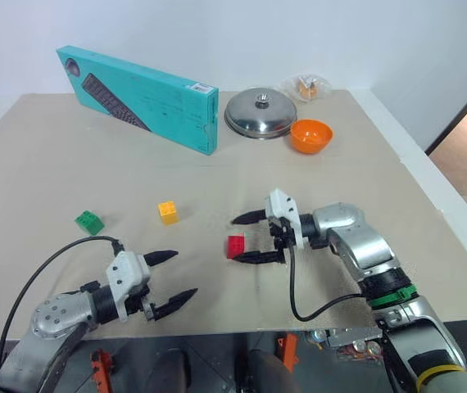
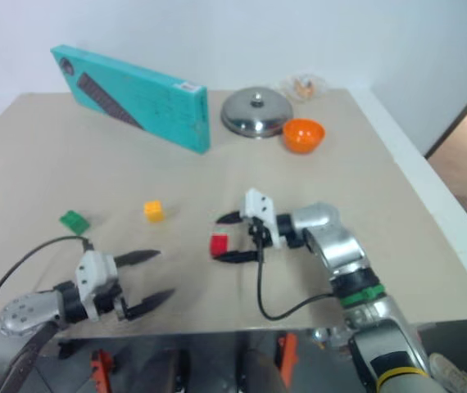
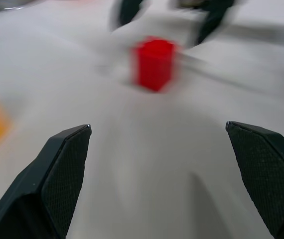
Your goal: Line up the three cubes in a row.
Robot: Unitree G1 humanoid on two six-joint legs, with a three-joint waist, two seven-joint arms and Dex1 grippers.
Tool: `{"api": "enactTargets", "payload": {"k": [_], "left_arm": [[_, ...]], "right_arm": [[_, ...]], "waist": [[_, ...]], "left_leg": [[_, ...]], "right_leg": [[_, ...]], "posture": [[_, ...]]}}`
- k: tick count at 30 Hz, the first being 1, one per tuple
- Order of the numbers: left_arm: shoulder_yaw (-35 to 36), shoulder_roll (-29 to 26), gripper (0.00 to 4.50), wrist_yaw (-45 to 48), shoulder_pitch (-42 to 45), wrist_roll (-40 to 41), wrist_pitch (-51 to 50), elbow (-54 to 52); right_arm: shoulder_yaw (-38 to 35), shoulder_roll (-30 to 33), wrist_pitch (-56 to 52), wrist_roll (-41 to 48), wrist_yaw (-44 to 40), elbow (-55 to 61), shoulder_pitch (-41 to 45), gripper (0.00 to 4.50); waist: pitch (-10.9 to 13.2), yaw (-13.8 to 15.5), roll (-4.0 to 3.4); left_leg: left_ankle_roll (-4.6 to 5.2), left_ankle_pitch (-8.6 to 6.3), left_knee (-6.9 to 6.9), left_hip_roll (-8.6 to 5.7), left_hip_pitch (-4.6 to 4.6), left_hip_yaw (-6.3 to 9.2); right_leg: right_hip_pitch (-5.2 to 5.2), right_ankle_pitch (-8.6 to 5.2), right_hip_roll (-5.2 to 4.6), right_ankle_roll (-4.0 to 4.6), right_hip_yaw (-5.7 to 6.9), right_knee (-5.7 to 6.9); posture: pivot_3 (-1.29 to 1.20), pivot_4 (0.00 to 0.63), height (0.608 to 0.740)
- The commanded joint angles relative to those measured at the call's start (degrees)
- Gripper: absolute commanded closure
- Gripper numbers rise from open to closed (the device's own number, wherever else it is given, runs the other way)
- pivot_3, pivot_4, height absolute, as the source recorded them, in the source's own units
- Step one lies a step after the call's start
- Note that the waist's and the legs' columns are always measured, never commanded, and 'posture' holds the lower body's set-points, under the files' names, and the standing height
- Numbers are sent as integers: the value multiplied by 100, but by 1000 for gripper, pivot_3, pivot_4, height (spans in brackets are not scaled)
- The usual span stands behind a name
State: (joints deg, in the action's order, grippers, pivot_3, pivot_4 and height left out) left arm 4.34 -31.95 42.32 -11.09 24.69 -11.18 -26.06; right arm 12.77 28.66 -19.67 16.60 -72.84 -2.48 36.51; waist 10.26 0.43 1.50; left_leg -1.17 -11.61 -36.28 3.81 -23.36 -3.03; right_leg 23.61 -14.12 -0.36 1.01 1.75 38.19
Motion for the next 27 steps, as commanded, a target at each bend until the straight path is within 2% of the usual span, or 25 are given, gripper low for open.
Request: {"api": "enactTargets", "payload": {"k": [1, 5, 9, 17, 27], "left_arm": [[672, 266, 0, -864, -22, 115, -257, -269], [1038, 479, 0, -1419, -194, -18, -418, -407], [1457, 558, 0, -1790, -121, 35, -530, -240], [2124, -71, 0, -1195, 536, 306, -501, 1021], [1956, -766, 0, -195, 1507, 335, -594, 2751]], "right_arm": [[-321, -49, -454, 468, 314, 861, 38, 31], [-366, -112, -707, 704, 604, 1383, -86, 31], [-335, -221, -446, 630, 864, 1474, -147, 31], [-213, -283, 53, 324, 1095, 1207, -45, 31], [-242, -177, 213, 71, 1338, 1266, -140, 31]], "waist": [[-1, -3, 1], [-1, -1, 2], [0, 0, 6], [0, 0, 8], [2, -1, 15]], "left_leg": [[0, 0, 0, 0, 1, 1], [0, 0, -1, 0, 2, 1], [-1, -1, -2, -5, 1, -1], [-2, 0, -5, -11, 0, 0], [-3, -1, 0, -7, -5, -5]], "right_leg": [[-1, 0, 0, 0, 1, 1], [-2, 0, 1, 0, 1, 1], [-2, 0, -7, 0, -1, 0], [-1, 3, 6, 6, 9, 1], [6, 1, 0, 8, 6, 1]], "posture": [[0, 150, 740], [0, 150, 740], [0, 150, 740], [0, 150, 740], [0, 150, 740]]}}
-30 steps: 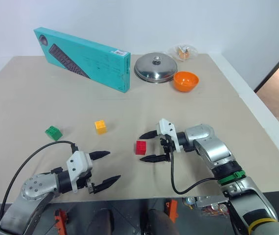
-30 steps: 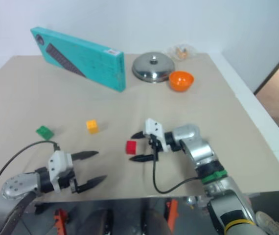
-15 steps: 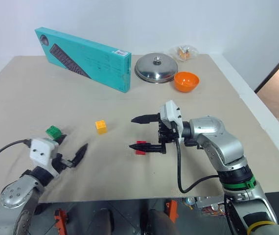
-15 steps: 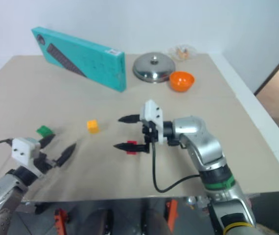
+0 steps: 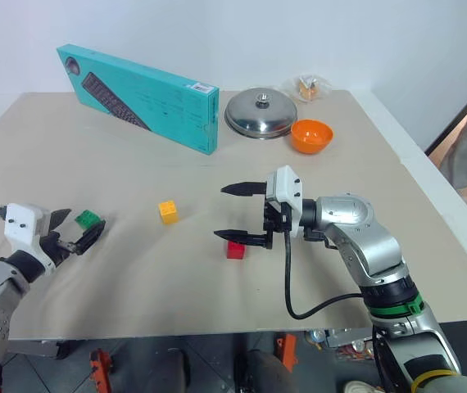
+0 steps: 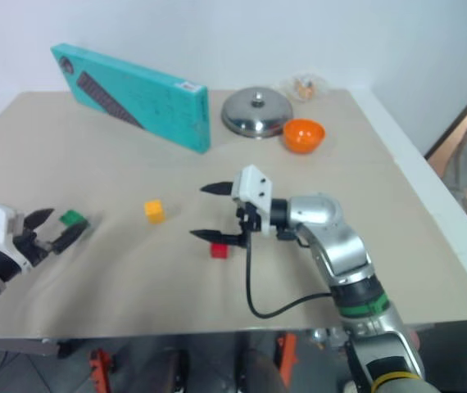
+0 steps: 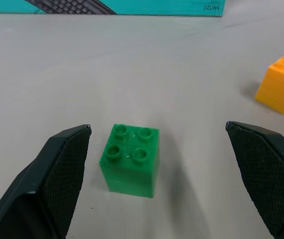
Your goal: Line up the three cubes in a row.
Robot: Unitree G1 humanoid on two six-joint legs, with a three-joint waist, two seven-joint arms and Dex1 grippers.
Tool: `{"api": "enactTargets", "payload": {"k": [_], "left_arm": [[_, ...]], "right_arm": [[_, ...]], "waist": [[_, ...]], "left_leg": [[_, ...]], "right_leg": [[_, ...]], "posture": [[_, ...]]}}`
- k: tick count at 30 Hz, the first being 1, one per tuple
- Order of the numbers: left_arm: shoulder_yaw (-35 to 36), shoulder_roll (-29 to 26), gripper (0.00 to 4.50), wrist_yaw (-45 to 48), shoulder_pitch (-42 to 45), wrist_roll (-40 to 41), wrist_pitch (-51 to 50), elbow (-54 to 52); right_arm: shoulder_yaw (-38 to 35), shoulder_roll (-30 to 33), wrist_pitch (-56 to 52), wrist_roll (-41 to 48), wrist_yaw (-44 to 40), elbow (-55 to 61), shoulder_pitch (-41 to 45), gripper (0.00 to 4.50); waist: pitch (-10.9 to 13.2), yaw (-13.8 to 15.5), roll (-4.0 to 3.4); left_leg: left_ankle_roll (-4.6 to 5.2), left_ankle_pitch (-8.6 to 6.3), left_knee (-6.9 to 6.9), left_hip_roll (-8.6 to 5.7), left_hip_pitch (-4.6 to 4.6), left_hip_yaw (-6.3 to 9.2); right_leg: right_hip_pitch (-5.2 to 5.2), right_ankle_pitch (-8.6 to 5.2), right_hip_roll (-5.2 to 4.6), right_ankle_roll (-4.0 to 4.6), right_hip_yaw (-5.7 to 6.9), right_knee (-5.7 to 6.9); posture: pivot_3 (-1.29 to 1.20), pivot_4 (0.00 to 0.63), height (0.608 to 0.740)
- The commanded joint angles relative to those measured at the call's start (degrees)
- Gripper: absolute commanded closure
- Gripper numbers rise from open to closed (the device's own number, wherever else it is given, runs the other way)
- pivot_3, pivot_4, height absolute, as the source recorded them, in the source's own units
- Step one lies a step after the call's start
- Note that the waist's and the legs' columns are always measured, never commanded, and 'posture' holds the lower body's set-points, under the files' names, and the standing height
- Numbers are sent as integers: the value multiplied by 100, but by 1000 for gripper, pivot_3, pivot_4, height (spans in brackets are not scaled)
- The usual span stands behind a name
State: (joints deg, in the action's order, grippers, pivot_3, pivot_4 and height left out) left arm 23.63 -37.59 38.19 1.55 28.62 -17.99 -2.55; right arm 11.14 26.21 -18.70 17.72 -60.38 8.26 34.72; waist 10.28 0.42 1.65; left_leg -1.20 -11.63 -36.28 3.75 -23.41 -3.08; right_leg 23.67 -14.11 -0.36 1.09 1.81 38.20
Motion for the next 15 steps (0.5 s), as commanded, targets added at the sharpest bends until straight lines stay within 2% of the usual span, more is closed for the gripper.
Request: {"api": "enactTargets", "payload": {"k": [1, 10, 15], "left_arm": [[7, -240, 0, 290, 354, -85, 119, 583], [-538, -416, 0, 818, 845, -545, 172, 1485], [-643, -452, 1460, 978, 1096, -732, 350, 1895]], "right_arm": [[-101, 100, 107, -46, 113, 217, 17, 31], [-230, 366, -56, 17, 308, 506, -213, 31], [-267, 476, -138, 60, 386, 636, -267, 0]], "waist": [[-1, 0, 2], [-1, -3, 6], [-2, -2, 7]], "left_leg": [[0, 0, 0, 0, 0, -1], [-2, -1, 1, 1, -6, -5], [-2, 0, 0, 1, -16, -8]], "right_leg": [[0, 0, 0, 0, 0, 0], [7, 0, -1, -2, -2, 0], [21, 2, 4, 1, -4, 6]], "posture": [[0, 150, 740], [0, 150, 740], [0, 150, 740]]}}
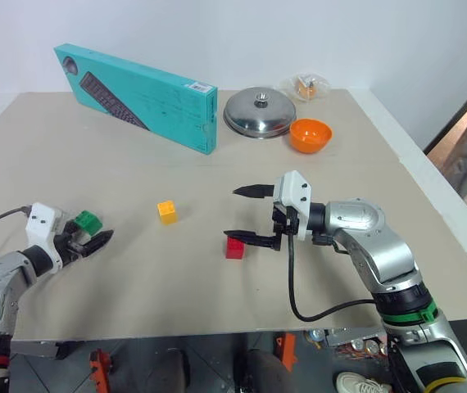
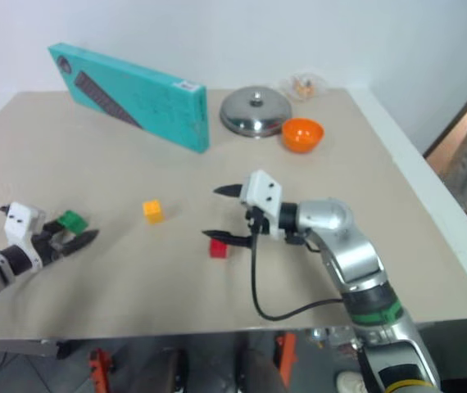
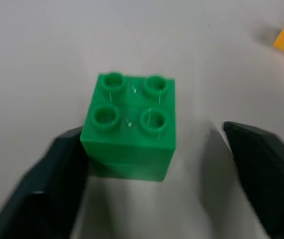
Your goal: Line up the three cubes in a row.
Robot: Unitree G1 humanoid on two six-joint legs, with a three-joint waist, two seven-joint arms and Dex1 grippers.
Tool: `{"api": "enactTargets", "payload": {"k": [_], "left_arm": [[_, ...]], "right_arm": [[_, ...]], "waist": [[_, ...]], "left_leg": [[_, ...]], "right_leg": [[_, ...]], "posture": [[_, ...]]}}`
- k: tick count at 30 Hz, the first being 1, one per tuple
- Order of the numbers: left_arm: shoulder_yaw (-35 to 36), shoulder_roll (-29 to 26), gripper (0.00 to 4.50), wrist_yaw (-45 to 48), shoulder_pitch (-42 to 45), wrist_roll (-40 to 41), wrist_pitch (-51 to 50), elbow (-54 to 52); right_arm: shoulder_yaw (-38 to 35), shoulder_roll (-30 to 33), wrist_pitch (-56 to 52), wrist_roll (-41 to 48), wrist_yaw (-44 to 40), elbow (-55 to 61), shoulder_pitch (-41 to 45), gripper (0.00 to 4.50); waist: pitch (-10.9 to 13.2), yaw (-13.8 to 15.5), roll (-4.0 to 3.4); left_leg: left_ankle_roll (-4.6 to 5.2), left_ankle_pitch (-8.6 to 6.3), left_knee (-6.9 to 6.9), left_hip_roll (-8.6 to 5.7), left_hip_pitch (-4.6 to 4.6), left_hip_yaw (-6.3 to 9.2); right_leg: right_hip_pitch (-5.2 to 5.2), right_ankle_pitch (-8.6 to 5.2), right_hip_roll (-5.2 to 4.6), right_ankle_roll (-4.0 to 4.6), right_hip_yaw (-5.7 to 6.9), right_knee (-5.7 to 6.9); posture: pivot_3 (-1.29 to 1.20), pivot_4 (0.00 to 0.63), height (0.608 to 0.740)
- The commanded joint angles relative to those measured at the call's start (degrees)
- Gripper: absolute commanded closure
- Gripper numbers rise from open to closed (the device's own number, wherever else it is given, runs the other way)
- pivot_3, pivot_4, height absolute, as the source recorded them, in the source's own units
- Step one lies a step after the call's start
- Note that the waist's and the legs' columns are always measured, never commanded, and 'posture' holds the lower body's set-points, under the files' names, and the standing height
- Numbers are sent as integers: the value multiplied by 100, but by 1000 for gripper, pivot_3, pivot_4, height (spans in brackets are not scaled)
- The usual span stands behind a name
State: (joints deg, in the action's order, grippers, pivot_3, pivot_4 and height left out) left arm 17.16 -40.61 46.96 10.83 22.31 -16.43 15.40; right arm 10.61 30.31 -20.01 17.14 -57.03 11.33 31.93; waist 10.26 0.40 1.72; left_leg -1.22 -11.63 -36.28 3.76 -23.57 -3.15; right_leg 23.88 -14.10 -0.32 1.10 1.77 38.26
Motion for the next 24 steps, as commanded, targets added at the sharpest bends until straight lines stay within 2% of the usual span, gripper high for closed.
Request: {"api": "enactTargets", "payload": {"k": [1, 5, 9, 15, 19, 24], "left_arm": [[-4, -152, 1759, 119, 196, -125, 221, 146], [-67, -189, 3137, 208, 229, -248, 335, 195], [-184, -359, 3137, 572, 50, -300, 447, -123], [-840, -652, 3137, 1719, -341, -76, 331, -1529], [-1541, -510, 3137, 2161, 32, 53, 47, -2180], [-2337, -30, 3137, 2388, 998, -218, 127, -1836]], "right_arm": [[-218, 80, -21, 129, 57, 348, 7, 0], [-239, 133, -51, 149, 67, 361, 6, 0], [-279, 222, -68, 203, 56, 378, 3, 0], [-510, 442, -412, 670, -107, 600, -148, 0], [-607, 667, -638, 1007, -356, 784, -411, 0], [-551, 916, -842, 1212, -632, 870, -591, 0]], "waist": [[0, 1, 0], [0, -1, 0], [-1, -1, 1], [-1, 3, 3], [-1, 11, 3], [-1, 4, 3]], "left_leg": [[0, 0, 0, 0, -2, 1], [0, 0, 0, 1, -9, -2], [0, 0, -3, 0, -20, -3], [-2, 1, -5, 3, -48, -18], [-2, 2, -12, -5, -56, -15], [-1, 3, -33, -20, -59, -15]], "right_leg": [[0, 0, 0, 0, 2, 0], [7, 0, 1, 0, -2, 1], [16, 1, -1, -1, -1, 1], [39, 0, -7, -3, -3, 2], [38, 0, -6, -7, 3, 2], [34, 12, 11, -20, -1, 3]], "posture": [[0, 150, 740], [0, 150, 740], [0, 150, 740], [0, 150, 740], [0, 150, 740], [0, 150, 740]]}}
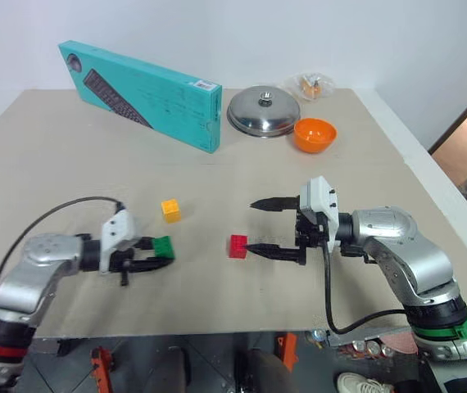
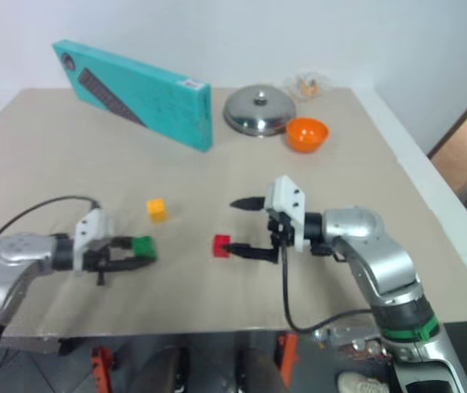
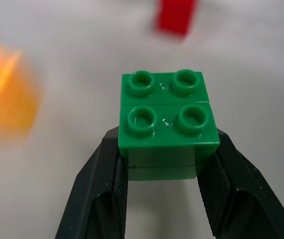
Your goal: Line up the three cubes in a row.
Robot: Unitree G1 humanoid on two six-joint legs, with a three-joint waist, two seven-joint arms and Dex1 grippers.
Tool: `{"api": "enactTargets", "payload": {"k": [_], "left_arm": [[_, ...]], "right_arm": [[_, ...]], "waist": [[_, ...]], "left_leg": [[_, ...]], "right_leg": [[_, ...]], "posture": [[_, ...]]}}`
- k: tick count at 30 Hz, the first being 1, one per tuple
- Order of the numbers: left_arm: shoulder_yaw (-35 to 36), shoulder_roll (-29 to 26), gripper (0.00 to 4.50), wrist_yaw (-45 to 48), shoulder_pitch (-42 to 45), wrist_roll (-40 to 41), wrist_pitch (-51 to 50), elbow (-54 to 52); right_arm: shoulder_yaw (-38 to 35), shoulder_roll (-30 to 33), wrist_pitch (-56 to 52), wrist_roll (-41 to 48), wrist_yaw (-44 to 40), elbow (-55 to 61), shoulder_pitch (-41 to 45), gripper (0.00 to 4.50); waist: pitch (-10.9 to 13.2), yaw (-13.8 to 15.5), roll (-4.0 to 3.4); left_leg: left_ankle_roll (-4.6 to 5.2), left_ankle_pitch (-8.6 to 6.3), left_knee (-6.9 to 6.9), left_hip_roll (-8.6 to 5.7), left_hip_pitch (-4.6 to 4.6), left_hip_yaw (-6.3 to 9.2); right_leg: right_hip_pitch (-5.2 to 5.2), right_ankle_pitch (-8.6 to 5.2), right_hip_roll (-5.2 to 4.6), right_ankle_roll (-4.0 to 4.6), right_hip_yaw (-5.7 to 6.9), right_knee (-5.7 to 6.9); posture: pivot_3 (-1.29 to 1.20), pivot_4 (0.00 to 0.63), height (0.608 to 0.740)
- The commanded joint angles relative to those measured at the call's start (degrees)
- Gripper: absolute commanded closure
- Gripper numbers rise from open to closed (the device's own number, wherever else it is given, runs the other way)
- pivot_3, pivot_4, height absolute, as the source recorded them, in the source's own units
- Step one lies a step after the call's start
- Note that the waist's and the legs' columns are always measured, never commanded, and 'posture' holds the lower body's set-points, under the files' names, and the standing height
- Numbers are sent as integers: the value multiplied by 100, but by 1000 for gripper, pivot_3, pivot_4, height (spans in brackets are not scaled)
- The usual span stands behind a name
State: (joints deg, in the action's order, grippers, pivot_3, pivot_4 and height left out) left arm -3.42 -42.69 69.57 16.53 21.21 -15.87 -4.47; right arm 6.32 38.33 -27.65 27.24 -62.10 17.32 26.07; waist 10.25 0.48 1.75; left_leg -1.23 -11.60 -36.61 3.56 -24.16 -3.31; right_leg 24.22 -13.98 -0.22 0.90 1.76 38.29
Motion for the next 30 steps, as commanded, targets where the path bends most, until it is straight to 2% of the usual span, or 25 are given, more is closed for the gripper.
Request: {"api": "enactTargets", "payload": {"k": [1, 5, 9, 19, 30], "left_arm": [[-395, 319, 3137, 161, 648, -159, 110, 327], [-788, 678, 3137, 337, 1261, -422, 327, 932], [-938, 787, 3137, 565, 1518, -541, 495, 1284], [-859, 477, 3137, 885, 1420, -769, 1025, 1630], [-925, 662, 3137, 793, 1368, -890, 1215, 1656]], "right_arm": [[-108, 124, -60, 176, -119, 269, -17, 0], [-86, 123, 15, 86, -60, 282, -84, 0], [-94, 107, 69, 20, 67, 339, -176, 0], [-160, 133, 93, 41, 255, 549, -427, 0], [-137, 167, 84, 45, 189, 484, -376, 0]], "waist": [[0, -17, 0], [0, -24, 0], [0, -24, 0], [0, -13, 0], [0, -6, 0]], "left_leg": [[1, 0, -3, 1, 0, -1], [4, 2, -5, 6, 1, 1], [4, 2, -3, 11, 1, 7], [2, 3, -9, 11, -2, 8], [2, 3, -17, 10, -4, 7]], "right_leg": [[0, 4, 4, 0, -2, 0], [3, 9, 21, 1, -7, 4], [4, 8, 30, 2, -7, 5], [5, 9, 27, 4, -6, 9], [5, 9, 25, 3, -6, 17]], "posture": [[0, 150, 740], [0, 150, 740], [0, 150, 740], [0, 150, 740], [0, 150, 740]]}}
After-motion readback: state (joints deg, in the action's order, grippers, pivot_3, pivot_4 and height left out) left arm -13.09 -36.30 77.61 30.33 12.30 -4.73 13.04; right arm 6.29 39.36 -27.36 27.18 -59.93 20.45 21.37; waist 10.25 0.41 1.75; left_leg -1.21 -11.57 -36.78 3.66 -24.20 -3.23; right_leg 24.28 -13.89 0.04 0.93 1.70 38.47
